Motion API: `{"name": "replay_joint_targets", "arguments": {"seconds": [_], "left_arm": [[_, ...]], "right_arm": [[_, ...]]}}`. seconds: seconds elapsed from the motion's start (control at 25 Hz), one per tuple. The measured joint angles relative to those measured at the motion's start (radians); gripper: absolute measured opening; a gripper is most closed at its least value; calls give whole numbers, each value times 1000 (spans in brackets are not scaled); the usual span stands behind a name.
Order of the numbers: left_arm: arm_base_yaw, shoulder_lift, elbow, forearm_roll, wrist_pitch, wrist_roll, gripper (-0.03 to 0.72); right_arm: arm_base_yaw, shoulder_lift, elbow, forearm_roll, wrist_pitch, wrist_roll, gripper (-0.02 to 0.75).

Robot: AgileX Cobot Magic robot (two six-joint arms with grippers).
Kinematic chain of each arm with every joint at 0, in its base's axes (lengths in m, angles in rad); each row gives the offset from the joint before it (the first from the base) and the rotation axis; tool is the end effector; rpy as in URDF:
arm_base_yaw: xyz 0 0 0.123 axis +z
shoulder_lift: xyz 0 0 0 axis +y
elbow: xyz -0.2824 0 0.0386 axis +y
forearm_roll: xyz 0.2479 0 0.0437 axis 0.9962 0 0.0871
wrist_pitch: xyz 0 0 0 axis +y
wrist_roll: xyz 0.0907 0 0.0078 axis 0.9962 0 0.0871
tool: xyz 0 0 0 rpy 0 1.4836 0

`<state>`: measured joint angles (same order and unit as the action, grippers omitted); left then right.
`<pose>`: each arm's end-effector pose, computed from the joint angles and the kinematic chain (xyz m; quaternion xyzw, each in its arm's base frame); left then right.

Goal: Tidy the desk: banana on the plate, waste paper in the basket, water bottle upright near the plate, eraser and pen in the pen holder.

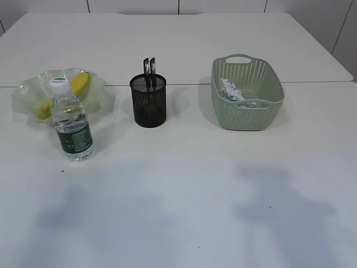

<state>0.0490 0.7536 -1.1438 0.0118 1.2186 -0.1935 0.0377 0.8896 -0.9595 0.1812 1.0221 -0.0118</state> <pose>0.1000 0.0059 0.4175 -0.1111 0.9084 -0.0232 0.4024 0.1545 0.0198 0.3595 -0.0055 0.9347 0.0932 0.3430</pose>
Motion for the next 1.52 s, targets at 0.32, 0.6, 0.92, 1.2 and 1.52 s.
{"name": "replay_joint_targets", "arguments": {"seconds": [0.32,0.6,0.92,1.2,1.52], "left_arm": [[0,-93,18,-5,44,0,343],[0,-239,179,-43,44,0,371],[0,-520,291,-45,51,31,379],[0,-590,298,-19,53,60,441],[0,-591,310,-47,53,62,447]], "right_arm": [[0,-173,0,-36,175,6,320],[0,-299,0,-109,233,60,329],[6,-361,0,-154,245,88,333],[6,-451,0,-191,248,100,344],[6,-573,0,-203,250,112,343]]}}
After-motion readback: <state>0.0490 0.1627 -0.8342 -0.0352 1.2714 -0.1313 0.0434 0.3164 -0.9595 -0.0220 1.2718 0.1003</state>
